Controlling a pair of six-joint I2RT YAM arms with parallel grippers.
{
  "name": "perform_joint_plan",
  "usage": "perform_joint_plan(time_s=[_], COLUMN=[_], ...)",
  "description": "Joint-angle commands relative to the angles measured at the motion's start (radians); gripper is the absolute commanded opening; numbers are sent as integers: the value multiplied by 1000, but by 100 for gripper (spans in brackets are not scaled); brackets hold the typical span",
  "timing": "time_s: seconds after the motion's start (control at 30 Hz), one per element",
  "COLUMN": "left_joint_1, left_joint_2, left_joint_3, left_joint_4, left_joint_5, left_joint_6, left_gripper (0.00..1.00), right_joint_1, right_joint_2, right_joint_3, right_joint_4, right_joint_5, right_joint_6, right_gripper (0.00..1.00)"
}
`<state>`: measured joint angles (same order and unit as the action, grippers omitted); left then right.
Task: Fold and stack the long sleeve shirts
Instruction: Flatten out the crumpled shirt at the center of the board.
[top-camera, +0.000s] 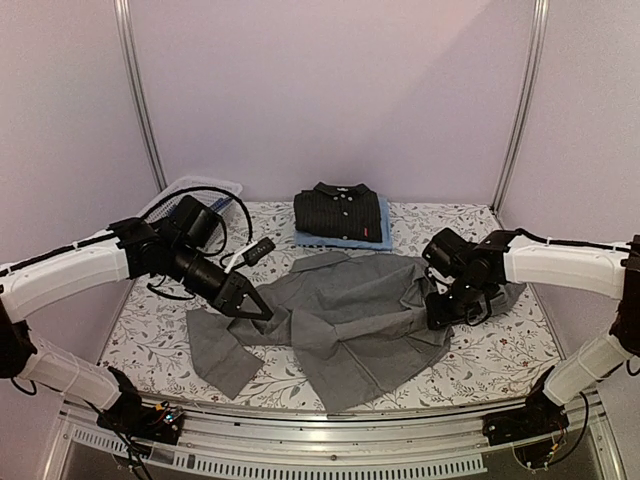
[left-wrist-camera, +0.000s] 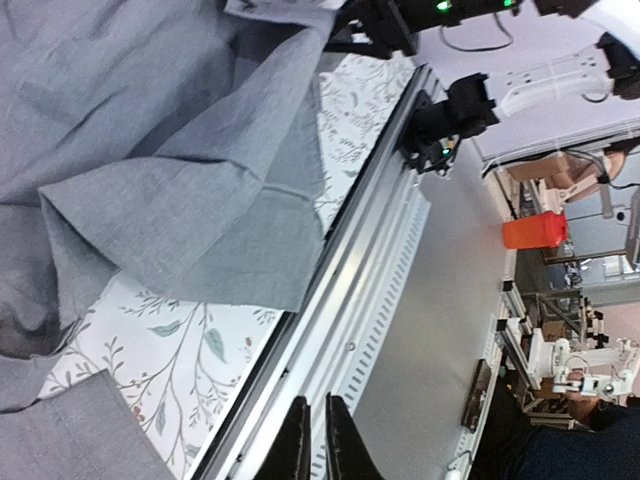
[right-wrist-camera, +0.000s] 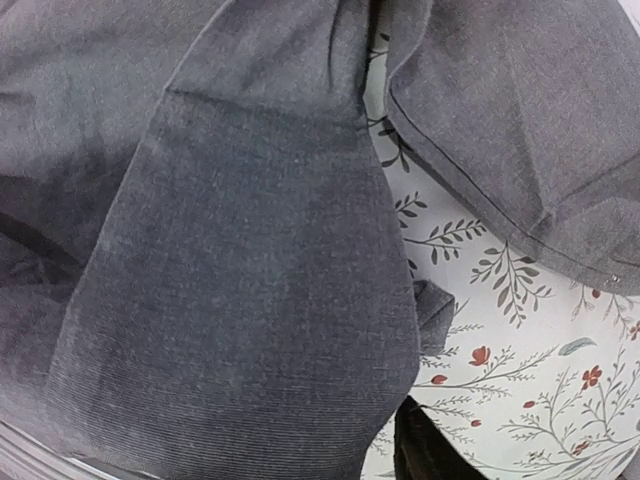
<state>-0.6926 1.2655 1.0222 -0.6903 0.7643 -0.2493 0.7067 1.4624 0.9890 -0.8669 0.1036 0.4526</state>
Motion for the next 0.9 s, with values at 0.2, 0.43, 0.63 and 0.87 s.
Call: perform_joint_plan(time_s=[0.2, 0.43, 0.63, 0.87], left_joint_1=[11, -45, -119, -205], left_joint_2=[119, 306, 472, 469], left_joint_3=[2, 116, 262, 331], left_joint_4=[210, 326, 330, 278], left_joint_5=[-239, -324, -404, -551], left_joint_6=[-203, -272, -289, -274], left_gripper=[19, 18, 15, 15], right_joint_1=[117, 269, 336, 335], right_joint_2=[-119, -72, -33, 12], right_joint_3=[71, 71, -47, -146], right_joint_4=[33, 57, 155, 254], right_joint_5=[118, 123, 97, 173], right_joint_6=[103, 220, 301, 282], right_gripper=[59, 49, 39, 38])
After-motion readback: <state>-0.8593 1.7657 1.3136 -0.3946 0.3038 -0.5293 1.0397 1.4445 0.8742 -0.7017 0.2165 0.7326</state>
